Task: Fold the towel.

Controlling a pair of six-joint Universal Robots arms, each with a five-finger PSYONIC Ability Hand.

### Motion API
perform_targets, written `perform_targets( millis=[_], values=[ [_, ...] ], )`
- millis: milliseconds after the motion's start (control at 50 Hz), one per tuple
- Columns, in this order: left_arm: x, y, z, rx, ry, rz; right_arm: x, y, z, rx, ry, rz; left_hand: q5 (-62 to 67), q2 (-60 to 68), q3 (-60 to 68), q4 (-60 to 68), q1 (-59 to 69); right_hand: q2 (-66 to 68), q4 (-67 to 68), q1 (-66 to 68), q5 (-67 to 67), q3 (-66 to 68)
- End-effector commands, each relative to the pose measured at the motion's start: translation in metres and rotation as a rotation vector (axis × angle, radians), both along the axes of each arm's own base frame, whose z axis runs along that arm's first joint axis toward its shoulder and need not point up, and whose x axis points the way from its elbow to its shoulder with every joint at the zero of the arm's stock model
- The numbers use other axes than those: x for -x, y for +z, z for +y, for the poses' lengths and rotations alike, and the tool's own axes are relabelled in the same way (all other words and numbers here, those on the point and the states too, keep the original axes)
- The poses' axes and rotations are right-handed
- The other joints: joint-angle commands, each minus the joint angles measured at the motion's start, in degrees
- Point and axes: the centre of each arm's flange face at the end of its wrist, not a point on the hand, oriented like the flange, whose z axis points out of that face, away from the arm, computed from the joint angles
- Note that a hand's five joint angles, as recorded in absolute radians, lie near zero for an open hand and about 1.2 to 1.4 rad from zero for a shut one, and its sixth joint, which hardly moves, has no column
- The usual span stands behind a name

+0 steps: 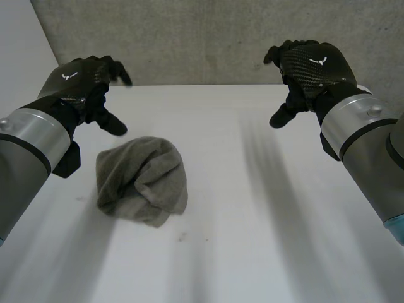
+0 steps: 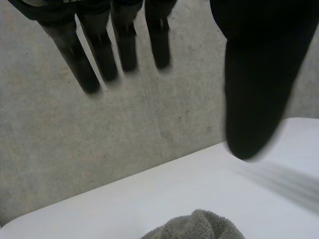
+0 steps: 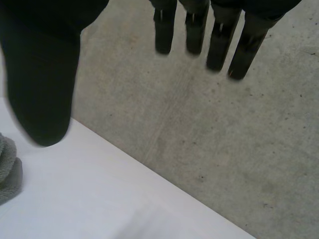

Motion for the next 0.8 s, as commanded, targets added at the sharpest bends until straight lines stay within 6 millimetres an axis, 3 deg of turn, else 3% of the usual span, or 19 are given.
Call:
perform_targets(
  millis=[20, 60, 80, 100, 240, 300, 340, 400, 440, 460, 500, 560, 600, 620, 660, 680, 740, 780, 800],
  values=[
    [0.000, 0.000, 0.000, 0.000, 0.002, 0.000, 0.001, 0.001, -0.001, 0.002, -0.011, -0.005, 26.18, 24.97, 25.04, 26.05, 24.05, -10.90, -10.52, -8.08, -10.88, -10.57],
    [-0.001, 0.001, -0.001, 0.004, 0.005, 0.000, 0.001, 0.001, -0.001, 0.003, -0.011, -0.004, -8.60, -9.81, -9.74, -8.73, -10.73, -10.90, -10.52, -8.08, -10.88, -10.57],
    [-0.001, 0.001, -0.001, 0.004, 0.005, 0.000, 0.001, 0.001, -0.001, 0.003, -0.011, -0.004, -8.81, -10.01, -9.94, -8.94, -10.94, -10.90, -10.52, -8.08, -10.88, -10.57],
    [0.000, 0.001, -0.001, 0.004, 0.003, -0.001, 0.000, 0.001, 0.000, 0.002, -0.004, -0.003, -18.14, -19.34, -19.27, -18.26, -20.26, -10.90, -10.52, -8.08, -10.88, -10.57],
    [0.004, -0.016, -0.015, -0.043, 0.011, -0.023, -0.001, -0.004, -0.001, -0.011, 0.006, 0.006, -18.57, -19.77, -19.70, -18.69, -20.69, -10.90, -10.52, -8.08, -10.88, -10.57],
    [0.004, -0.033, -0.033, -0.089, 0.034, -0.040, -0.003, -0.016, -0.004, -0.043, 0.004, 0.027, -18.57, -19.77, -19.70, -18.69, -20.69, -10.90, -10.52, -8.08, -10.88, -10.57],
    [0.004, -0.059, -0.053, -0.151, 0.052, -0.067, -0.005, -0.033, -0.007, -0.090, 0.004, 0.049, -17.90, -19.10, -19.03, -18.02, -20.03, -10.90, -10.52, -8.08, -10.88, -10.57],
    [0.005, -0.075, -0.061, -0.185, 0.056, -0.082, -0.005, -0.050, -0.007, -0.135, 0.004, 0.075, -17.05, -18.26, -18.19, -17.18, -19.18, -10.90, -10.52, -8.08, -10.88, -10.57],
    [0.011, -0.105, -0.078, -0.239, 0.059, -0.106, -0.004, -0.059, -0.007, -0.161, 0.007, 0.090, -16.05, -17.26, -17.19, -16.18, -18.18, -10.90, -10.52, -8.08, -10.88, -10.57],
    [0.011, -0.105, -0.078, -0.240, 0.059, -0.106, -0.004, -0.059, -0.007, -0.161, 0.007, 0.090, -16.04, -17.25, -17.18, -16.17, -18.17, -10.90, -10.52, -8.08, -10.88, -10.57],
    [0.016, -0.131, -0.091, -0.277, 0.059, -0.132, -0.003, -0.070, -0.008, -0.187, 0.006, 0.109, -12.21, -13.41, -13.34, -12.33, -14.33, -10.90, -10.52, -8.08, -10.88, -10.57],
    [0.017, -0.140, -0.095, -0.285, 0.056, -0.140, 0.006, -0.077, -0.017, -0.208, -0.028, 0.119, -8.81, -10.01, -9.95, -8.94, -10.94, -10.90, -10.52, -8.08, -10.88, -10.57],
    [0.020, -0.152, -0.100, -0.296, 0.051, -0.154, 0.012, -0.079, -0.021, -0.214, -0.045, 0.120, 6.39, 5.19, 5.26, 6.27, 4.27, -10.90, -10.52, -8.08, -10.88, -10.57],
    [0.020, -0.152, -0.100, -0.296, 0.051, -0.155, 0.012, -0.079, -0.021, -0.214, -0.045, 0.120, 6.49, 5.29, 5.36, 6.37, 4.37, -10.90, -10.52, -8.08, -10.88, -10.57],
    [0.021, -0.156, -0.099, -0.296, 0.046, -0.159, 0.017, -0.080, -0.027, -0.221, -0.045, 0.117, 46.65, 45.44, 45.51, 46.52, 44.52, -10.90, -10.52, -8.08, -10.88, -10.57],
    [0.021, -0.156, -0.099, -0.296, 0.046, -0.159, 0.017, -0.080, -0.027, -0.221, -0.045, 0.117, 46.86, 45.66, 45.73, 46.74, 44.74, -10.90, -10.52, -8.08, -10.88, -10.57],
    [0.027, -0.155, -0.088, -0.310, 0.024, -0.164, 0.022, -0.079, -0.033, -0.221, -0.043, 0.113, 51.22, 50.02, 50.08, 51.09, 49.09, -10.90, -10.52, -8.08, -10.88, -10.57],
    [0.042, -0.143, -0.053, -0.325, -0.045, -0.174, 0.031, -0.077, -0.042, -0.216, -0.067, 0.109, 51.22, 50.02, 50.08, 51.09, 49.09, -10.90, -10.52, -8.08, -10.88, -10.57],
    [0.042, -0.143, -0.053, -0.325, -0.046, -0.174, 0.031, -0.077, -0.042, -0.216, -0.067, 0.109, 51.22, 50.02, 50.08, 51.09, 49.09, -10.90, -10.52, -8.08, -10.88, -10.57]
  ],
)
